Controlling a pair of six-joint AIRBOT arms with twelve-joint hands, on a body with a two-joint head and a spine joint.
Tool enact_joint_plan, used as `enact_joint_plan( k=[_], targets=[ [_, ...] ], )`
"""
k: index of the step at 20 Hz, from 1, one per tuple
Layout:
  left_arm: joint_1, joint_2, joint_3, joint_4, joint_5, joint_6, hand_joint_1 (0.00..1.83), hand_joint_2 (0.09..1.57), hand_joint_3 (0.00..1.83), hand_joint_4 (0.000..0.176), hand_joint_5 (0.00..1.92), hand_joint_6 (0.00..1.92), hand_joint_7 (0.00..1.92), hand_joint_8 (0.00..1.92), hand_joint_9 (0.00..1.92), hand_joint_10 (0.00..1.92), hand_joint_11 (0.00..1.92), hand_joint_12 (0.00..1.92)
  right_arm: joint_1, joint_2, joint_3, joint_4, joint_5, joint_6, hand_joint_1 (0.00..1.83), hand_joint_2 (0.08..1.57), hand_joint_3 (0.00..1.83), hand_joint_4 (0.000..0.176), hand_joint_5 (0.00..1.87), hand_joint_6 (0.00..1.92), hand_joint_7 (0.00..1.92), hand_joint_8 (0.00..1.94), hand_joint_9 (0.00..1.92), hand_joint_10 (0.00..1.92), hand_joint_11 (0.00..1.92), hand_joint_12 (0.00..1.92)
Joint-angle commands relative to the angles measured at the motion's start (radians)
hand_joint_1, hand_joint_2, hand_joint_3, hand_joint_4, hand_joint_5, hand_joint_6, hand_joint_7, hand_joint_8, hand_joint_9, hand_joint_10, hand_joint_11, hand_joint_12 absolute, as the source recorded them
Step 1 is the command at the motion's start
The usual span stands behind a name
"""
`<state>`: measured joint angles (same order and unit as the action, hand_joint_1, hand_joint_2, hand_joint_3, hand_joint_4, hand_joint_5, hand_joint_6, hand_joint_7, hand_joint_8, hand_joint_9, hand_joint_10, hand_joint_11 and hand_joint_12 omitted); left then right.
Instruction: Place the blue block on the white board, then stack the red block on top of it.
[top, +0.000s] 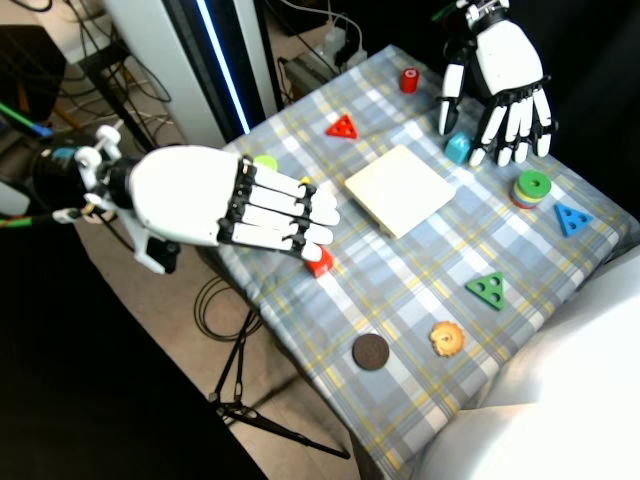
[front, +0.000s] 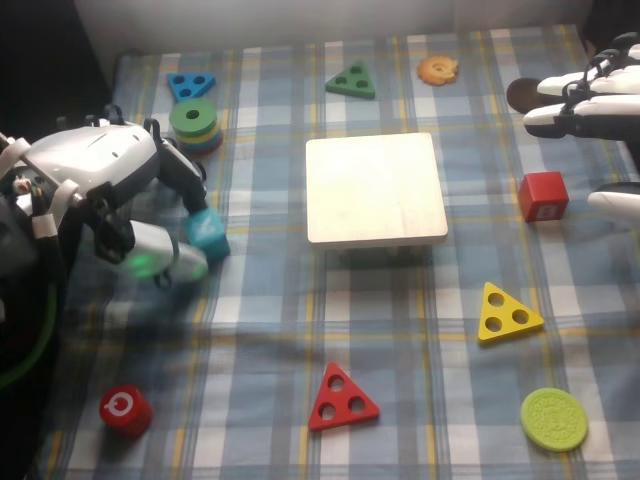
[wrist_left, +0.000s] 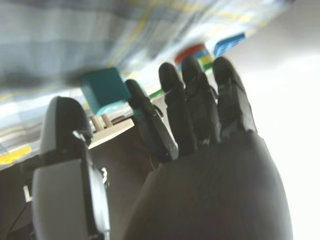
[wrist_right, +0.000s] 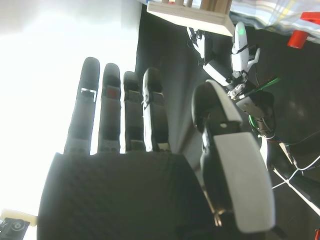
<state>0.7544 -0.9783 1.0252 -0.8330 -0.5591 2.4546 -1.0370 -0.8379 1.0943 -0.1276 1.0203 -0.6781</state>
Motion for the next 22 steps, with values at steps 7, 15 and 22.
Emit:
enact_joint_plan(
  k=[7,15,22],
  targets=[
    [-0.042,-0.038,0.02,0.025,-0.1,-0.003,1.02,1.11,0.0,0.176,0.98,0.96,0.7,0.01,0.51,0.01,0.1,0.34,0.015,0.002,-0.002,0.027,0.119,0.006,0.45,1.35,0.0,0.0,0.44,0.0,0.32,0.0,0.35,0.0,0.13,0.7],
    [-0.045,-0.022,0.0,0.051,-0.154,-0.086,1.06,1.11,0.0,0.07,0.99,0.95,0.78,0.0,0.58,0.0,0.01,0.58,0.007,0.002,-0.004,0.035,0.12,0.007,0.46,1.37,0.01,0.0,0.43,0.0,0.32,0.0,0.34,0.0,0.11,0.7],
    [-0.045,-0.007,-0.03,0.1,-0.208,-0.128,1.04,1.11,0.0,0.128,0.99,0.95,0.78,0.0,0.56,0.0,0.01,0.59,0.004,0.002,-0.004,0.04,0.12,0.007,0.4,1.37,0.0,0.0,0.43,0.0,0.32,0.0,0.35,0.0,0.13,0.69]
  ],
)
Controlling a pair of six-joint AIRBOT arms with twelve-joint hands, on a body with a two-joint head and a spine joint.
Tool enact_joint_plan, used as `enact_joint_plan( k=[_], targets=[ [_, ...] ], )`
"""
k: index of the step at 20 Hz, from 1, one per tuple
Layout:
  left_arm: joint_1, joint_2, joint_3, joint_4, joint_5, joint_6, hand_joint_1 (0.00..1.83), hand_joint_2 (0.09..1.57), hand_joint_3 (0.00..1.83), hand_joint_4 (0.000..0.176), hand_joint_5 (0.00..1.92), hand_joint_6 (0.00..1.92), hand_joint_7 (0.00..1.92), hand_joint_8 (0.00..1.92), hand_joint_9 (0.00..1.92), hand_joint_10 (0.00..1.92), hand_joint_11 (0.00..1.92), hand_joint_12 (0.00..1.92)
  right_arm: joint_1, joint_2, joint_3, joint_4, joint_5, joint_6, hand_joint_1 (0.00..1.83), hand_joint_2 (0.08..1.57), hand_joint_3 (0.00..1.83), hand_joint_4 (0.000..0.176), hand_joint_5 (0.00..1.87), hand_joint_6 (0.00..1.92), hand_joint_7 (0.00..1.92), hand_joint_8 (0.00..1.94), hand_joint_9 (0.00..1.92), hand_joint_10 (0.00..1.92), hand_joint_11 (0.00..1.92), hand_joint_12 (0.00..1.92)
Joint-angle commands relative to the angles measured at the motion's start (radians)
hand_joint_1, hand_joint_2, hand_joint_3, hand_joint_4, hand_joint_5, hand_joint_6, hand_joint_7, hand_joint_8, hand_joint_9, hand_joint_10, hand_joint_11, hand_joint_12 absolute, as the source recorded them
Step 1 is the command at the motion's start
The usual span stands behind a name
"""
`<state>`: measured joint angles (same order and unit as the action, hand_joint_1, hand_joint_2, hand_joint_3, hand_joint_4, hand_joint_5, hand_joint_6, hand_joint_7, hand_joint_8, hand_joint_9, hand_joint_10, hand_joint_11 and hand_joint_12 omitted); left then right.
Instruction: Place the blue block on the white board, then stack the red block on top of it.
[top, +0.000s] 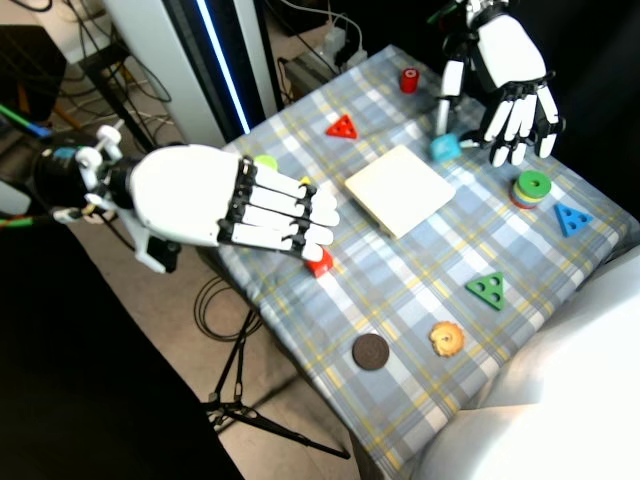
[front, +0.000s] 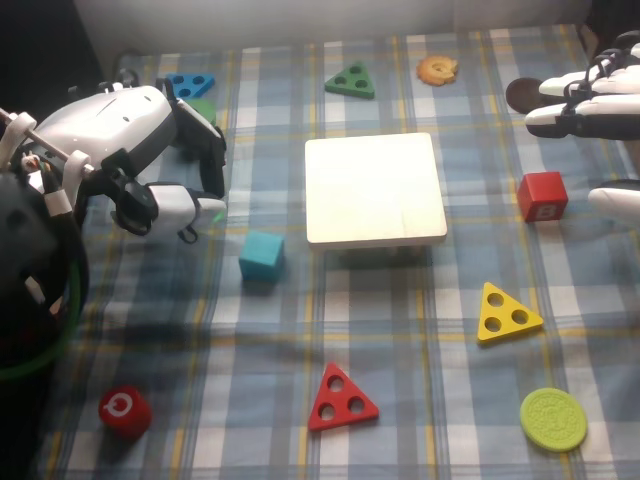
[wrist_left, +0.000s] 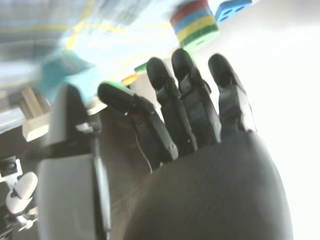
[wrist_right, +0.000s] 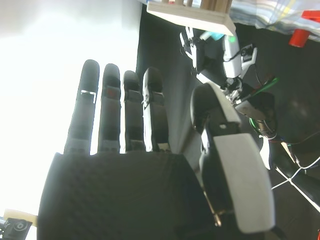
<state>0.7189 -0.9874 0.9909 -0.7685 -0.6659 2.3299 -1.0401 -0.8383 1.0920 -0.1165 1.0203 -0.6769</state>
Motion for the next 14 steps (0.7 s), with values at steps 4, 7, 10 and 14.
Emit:
enact_joint_plan(
  k=[4,7,10,14],
  targets=[
    [-0.01,0.009,-0.005,0.053,-0.11,-0.011,1.04,1.11,0.0,0.121,1.0,0.95,0.77,0.0,0.55,0.0,0.01,0.6,0.006,0.002,-0.001,0.029,0.12,0.006,0.43,1.38,0.0,0.0,0.43,0.0,0.32,0.0,0.35,0.0,0.13,0.69],
    [0.003,0.012,-0.013,0.061,-0.088,-0.011,1.03,1.09,0.0,0.168,1.01,0.91,0.73,0.0,0.52,0.0,0.0,0.55,0.006,0.002,-0.001,0.029,0.12,0.006,0.44,1.38,0.0,0.0,0.43,0.0,0.32,0.0,0.35,0.0,0.13,0.69],
    [0.012,0.018,-0.027,0.089,-0.051,-0.011,0.97,0.98,0.0,0.133,0.88,0.34,0.64,0.0,0.45,0.0,0.0,0.44,0.006,0.002,-0.001,0.029,0.12,0.006,0.48,1.38,0.0,0.0,0.43,0.0,0.33,0.0,0.35,0.0,0.13,0.69],
    [0.009,0.017,-0.034,0.129,-0.008,-0.011,0.87,0.95,0.01,0.086,0.87,0.01,0.61,0.0,0.43,0.0,0.01,0.48,0.006,-0.001,0.002,0.028,0.12,0.006,0.46,1.39,0.0,0.0,0.43,0.0,0.33,0.0,0.35,0.0,0.13,0.69]
  ],
)
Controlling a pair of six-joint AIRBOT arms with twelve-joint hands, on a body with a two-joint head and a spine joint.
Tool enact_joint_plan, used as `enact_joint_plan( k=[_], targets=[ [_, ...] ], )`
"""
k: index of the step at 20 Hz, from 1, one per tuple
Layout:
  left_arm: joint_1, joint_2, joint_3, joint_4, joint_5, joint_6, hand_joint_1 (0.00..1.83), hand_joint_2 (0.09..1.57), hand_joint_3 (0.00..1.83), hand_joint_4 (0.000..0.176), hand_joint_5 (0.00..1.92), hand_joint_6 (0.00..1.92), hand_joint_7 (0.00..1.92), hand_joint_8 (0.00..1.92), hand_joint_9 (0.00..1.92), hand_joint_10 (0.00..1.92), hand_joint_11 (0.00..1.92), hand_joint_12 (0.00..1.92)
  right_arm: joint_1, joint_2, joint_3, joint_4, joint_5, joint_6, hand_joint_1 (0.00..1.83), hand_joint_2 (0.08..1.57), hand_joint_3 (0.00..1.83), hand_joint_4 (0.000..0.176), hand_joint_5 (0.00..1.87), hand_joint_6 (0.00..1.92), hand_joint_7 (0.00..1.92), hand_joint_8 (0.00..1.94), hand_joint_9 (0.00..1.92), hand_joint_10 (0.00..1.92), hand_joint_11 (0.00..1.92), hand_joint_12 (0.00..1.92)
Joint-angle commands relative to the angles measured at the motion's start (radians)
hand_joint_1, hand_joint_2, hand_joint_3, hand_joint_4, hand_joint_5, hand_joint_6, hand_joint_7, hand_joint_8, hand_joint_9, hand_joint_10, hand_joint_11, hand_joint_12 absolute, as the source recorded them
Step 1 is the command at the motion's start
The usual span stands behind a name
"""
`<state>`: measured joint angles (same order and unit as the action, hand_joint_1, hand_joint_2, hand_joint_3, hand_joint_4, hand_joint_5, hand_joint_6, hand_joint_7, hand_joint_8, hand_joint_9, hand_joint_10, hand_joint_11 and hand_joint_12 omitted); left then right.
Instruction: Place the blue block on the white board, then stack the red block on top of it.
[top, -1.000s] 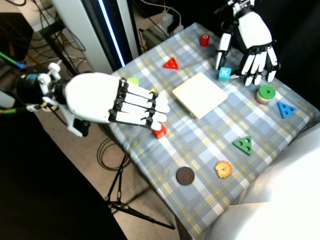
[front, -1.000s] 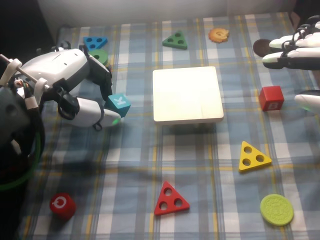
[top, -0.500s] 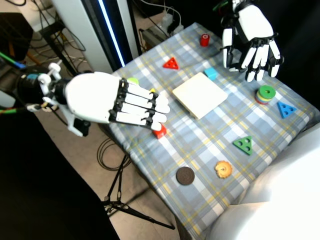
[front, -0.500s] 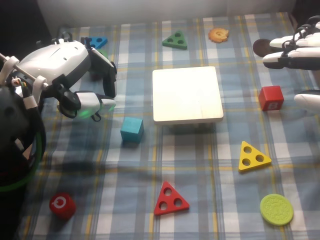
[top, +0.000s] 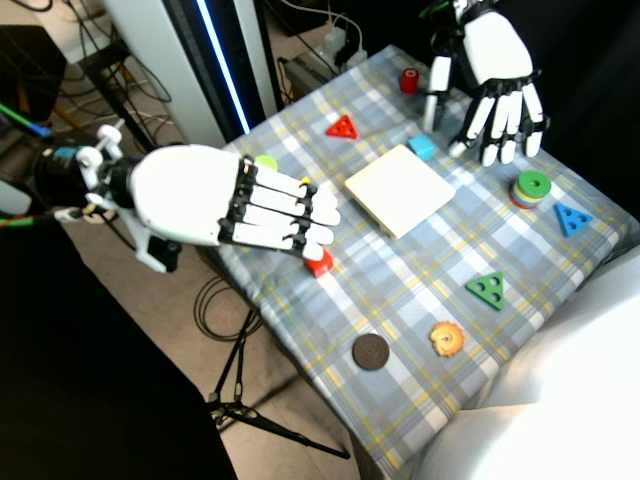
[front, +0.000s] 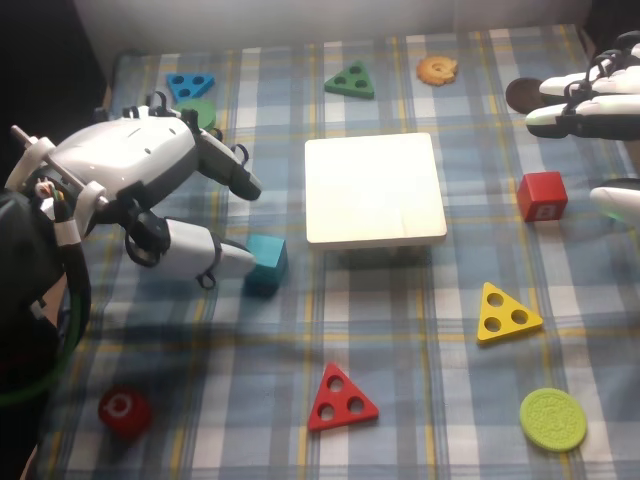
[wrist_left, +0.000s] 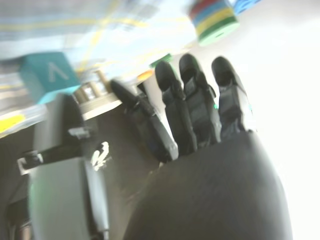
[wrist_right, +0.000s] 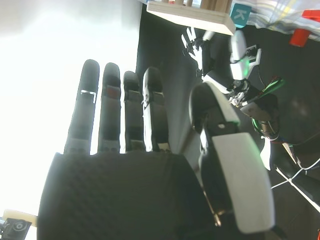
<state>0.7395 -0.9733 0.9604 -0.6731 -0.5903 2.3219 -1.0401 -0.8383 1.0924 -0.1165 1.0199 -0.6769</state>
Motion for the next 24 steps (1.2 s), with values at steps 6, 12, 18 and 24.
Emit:
enact_joint_plan(
  k=[6,12,18,24],
  targets=[
    [-0.037,-0.027,0.026,0.064,0.003,-0.003,0.91,0.92,0.0,0.138,0.81,0.0,0.61,0.01,0.45,0.01,0.01,0.44,0.006,-0.005,0.004,0.028,0.12,0.006,0.4,1.38,0.0,0.0,0.44,0.0,0.33,0.0,0.36,0.0,0.14,0.7],
    [-0.048,-0.056,0.057,0.067,0.057,-0.002,0.98,0.94,0.0,0.105,0.87,0.01,0.63,0.01,0.47,0.01,0.03,0.47,0.006,-0.006,0.005,0.027,0.12,0.006,0.4,1.39,0.0,0.0,0.43,0.0,0.33,0.0,0.36,0.0,0.12,0.76],
    [-0.048,-0.063,0.067,0.063,0.079,-0.002,1.06,1.02,0.01,0.161,1.08,0.59,0.66,0.01,0.53,0.0,0.07,0.51,0.004,-0.006,0.004,0.027,0.12,0.006,0.42,1.39,0.0,0.0,0.42,0.0,0.34,0.0,0.36,0.0,0.1,0.77],
    [-0.048,-0.069,0.068,0.058,0.074,-0.002,1.05,1.09,0.0,0.153,1.03,0.88,0.75,0.01,0.58,0.0,0.07,0.58,0.003,-0.006,0.003,0.027,0.12,0.006,0.35,1.42,0.01,0.0,0.42,0.0,0.35,0.0,0.38,0.0,0.12,0.77]
  ],
)
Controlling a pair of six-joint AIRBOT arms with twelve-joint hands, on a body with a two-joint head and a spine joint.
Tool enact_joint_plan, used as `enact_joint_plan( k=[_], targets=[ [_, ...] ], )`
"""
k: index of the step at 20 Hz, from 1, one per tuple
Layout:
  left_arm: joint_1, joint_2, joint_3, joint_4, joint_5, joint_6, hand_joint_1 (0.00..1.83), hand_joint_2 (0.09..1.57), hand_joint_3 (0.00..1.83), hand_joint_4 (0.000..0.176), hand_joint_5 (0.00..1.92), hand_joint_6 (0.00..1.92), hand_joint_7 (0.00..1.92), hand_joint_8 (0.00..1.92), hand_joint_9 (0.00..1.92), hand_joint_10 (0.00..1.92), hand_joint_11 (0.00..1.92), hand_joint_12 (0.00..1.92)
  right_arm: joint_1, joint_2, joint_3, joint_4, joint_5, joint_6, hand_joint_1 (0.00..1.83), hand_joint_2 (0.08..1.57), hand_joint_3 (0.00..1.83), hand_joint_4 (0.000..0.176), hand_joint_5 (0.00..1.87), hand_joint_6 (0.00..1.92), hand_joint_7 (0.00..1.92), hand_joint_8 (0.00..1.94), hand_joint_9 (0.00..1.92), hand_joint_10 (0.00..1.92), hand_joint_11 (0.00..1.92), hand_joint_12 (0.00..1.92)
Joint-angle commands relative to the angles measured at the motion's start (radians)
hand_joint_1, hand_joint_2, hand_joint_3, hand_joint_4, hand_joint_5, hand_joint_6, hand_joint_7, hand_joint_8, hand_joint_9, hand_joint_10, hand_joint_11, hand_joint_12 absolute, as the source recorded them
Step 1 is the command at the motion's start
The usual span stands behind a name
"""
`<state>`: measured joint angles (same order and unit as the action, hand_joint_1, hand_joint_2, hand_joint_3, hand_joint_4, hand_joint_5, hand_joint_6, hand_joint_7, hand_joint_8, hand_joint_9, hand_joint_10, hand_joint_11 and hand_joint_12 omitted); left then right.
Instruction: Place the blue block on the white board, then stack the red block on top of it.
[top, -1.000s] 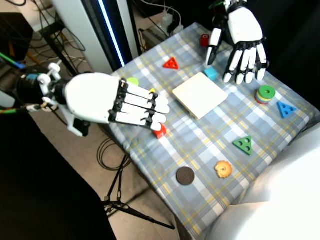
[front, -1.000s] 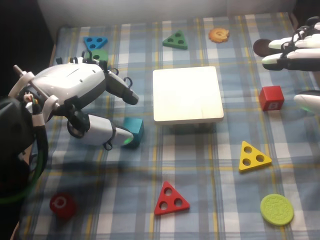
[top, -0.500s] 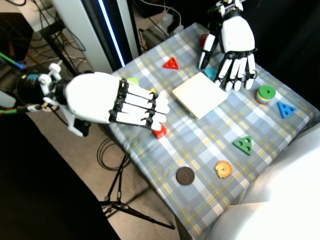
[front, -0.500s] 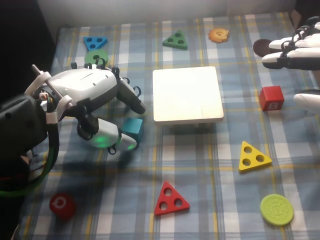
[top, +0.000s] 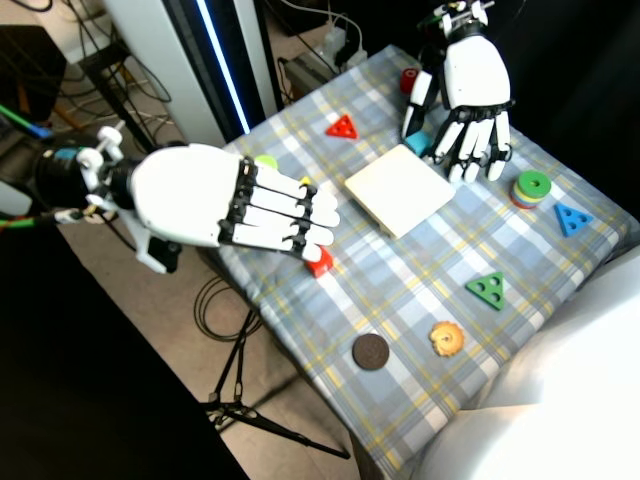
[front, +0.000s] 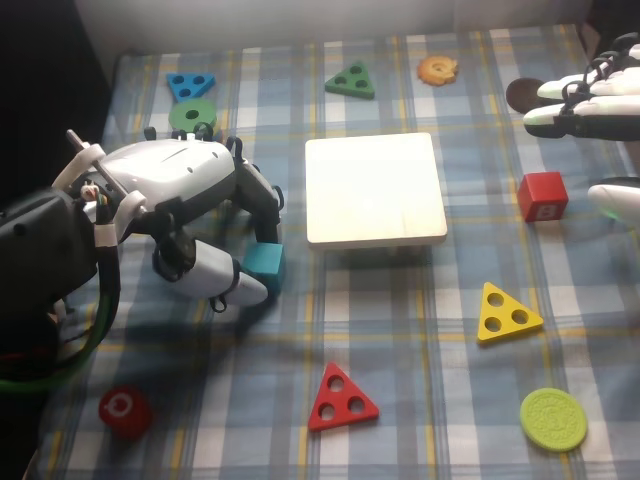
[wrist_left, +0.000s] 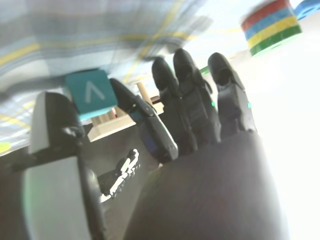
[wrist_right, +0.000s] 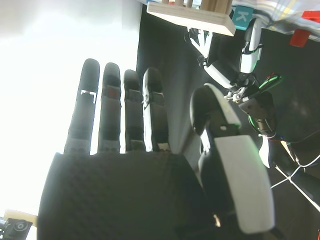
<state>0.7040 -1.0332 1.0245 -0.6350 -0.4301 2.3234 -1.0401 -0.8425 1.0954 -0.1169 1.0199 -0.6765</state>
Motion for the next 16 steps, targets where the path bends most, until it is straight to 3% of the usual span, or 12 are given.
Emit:
enact_joint_plan(
  k=[1,4,5,6,9,10,11,16],
  targets=[
    [-0.013,-0.009,0.004,0.02,-0.086,-0.004,1.05,1.09,0.0,0.153,1.03,0.88,0.75,0.01,0.58,0.0,0.07,0.58,0.003,-0.001,0.0,0.028,0.12,0.005,0.35,1.42,0.01,0.0,0.42,0.0,0.35,0.0,0.38,0.0,0.12,0.77],
    [-0.014,-0.019,0.007,0.014,-0.099,-0.004,1.1,1.09,0.0,0.017,1.04,0.87,0.76,0.0,0.56,0.0,0.0,0.57,0.002,-0.001,0.0,0.028,0.12,0.005,0.31,1.44,0.01,0.0,0.41,0.0,0.35,0.0,0.38,0.0,0.12,0.76],
    [-0.017,-0.024,0.009,0.013,-0.104,-0.004,1.08,1.09,0.0,0.061,1.04,0.87,0.77,0.01,0.56,0.0,0.0,0.57,0.002,-0.001,0.0,0.028,0.12,0.005,0.31,1.43,0.0,0.0,0.41,0.0,0.35,0.0,0.38,0.0,0.12,0.76],
    [-0.021,-0.032,0.014,0.01,-0.11,-0.004,1.08,1.08,0.0,0.088,1.06,0.85,0.78,0.0,0.56,0.0,0.0,0.62,0.002,-0.001,0.0,0.028,0.12,0.006,0.28,1.44,0.0,0.003,0.41,0.0,0.35,0.0,0.38,0.0,0.12,0.76],
    [-0.028,-0.026,0.006,-0.016,-0.193,-0.004,1.05,1.09,0.0,0.122,1.03,0.89,0.71,0.0,0.5,0.0,0.0,0.53,0.001,-0.001,-0.002,0.031,0.121,0.006,0.26,1.43,0.0,0.003,0.41,0.0,0.35,0.0,0.38,0.0,0.13,0.75],
    [-0.036,-0.002,-0.008,-0.008,-0.22,-0.004,1.04,1.09,0.0,0.152,1.02,0.91,0.7,0.0,0.49,0.0,0.0,0.53,0.001,-0.001,-0.001,0.032,0.121,0.006,0.28,1.43,0.0,0.003,0.41,0.0,0.35,0.0,0.37,0.0,0.12,0.74],
    [-0.05,0.015,-0.017,0.001,-0.236,-0.004,1.03,1.09,0.0,0.171,1.02,0.91,0.7,0.0,0.49,0.0,0.0,0.53,0.001,-0.001,-0.001,0.034,0.121,0.006,0.26,1.43,0.0,0.001,0.41,0.0,0.35,0.0,0.37,0.0,0.13,0.74],
    [-0.154,0.035,-0.021,0.091,-0.273,-0.003,1.04,1.08,0.0,0.176,1.04,0.87,0.73,0.01,0.51,0.0,0.0,0.57,0.0,-0.001,-0.001,0.036,0.122,0.006,0.32,1.43,0.0,0.0,0.42,0.0,0.36,0.0,0.39,0.0,0.15,0.73]
  ],
)
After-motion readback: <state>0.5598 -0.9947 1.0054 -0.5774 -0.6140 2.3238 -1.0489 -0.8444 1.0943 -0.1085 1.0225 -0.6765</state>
